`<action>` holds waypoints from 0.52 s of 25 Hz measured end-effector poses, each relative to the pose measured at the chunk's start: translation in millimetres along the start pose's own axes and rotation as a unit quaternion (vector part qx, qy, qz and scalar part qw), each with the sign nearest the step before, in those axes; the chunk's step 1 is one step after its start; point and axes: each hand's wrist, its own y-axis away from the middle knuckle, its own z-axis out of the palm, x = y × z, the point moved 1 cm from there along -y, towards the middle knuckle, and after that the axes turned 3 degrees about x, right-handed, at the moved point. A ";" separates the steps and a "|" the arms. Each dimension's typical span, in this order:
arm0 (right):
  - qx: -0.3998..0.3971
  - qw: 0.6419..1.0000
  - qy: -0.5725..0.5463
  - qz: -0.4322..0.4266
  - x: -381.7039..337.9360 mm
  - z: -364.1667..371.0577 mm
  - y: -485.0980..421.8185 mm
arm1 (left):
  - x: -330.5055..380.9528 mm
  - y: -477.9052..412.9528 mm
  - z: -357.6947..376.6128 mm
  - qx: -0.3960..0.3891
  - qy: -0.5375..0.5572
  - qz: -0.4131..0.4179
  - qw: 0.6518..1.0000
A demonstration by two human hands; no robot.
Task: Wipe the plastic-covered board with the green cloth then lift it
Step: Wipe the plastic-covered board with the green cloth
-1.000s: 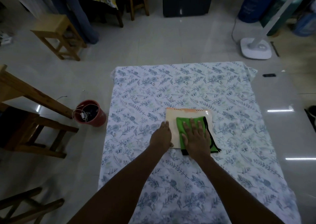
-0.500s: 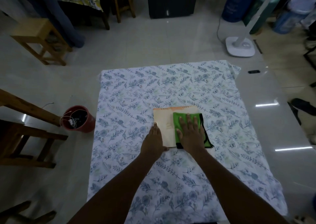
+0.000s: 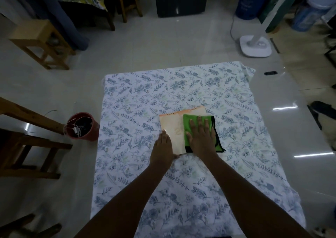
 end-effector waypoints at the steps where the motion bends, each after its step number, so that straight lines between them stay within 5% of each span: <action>1: -0.013 1.000 -0.010 0.016 -3.0 -4.0 -18.4 | 0.3 0.3 0.2 0.003 -0.002 -0.003 1.000; 5: -0.019 0.997 -0.041 0.058 -9.7 -8.8 -39.7 | -9.9 1.0 -4.0 0.002 -0.043 0.027 0.999; 9: 0.014 1.000 0.016 0.004 -11.0 8.8 23.2 | -32.5 1.8 -10.6 -0.003 -0.098 0.068 0.993; 13: -0.010 0.999 0.021 -0.026 -18.4 7.1 -8.9 | -37.6 3.2 -10.8 -0.006 -0.072 0.067 0.995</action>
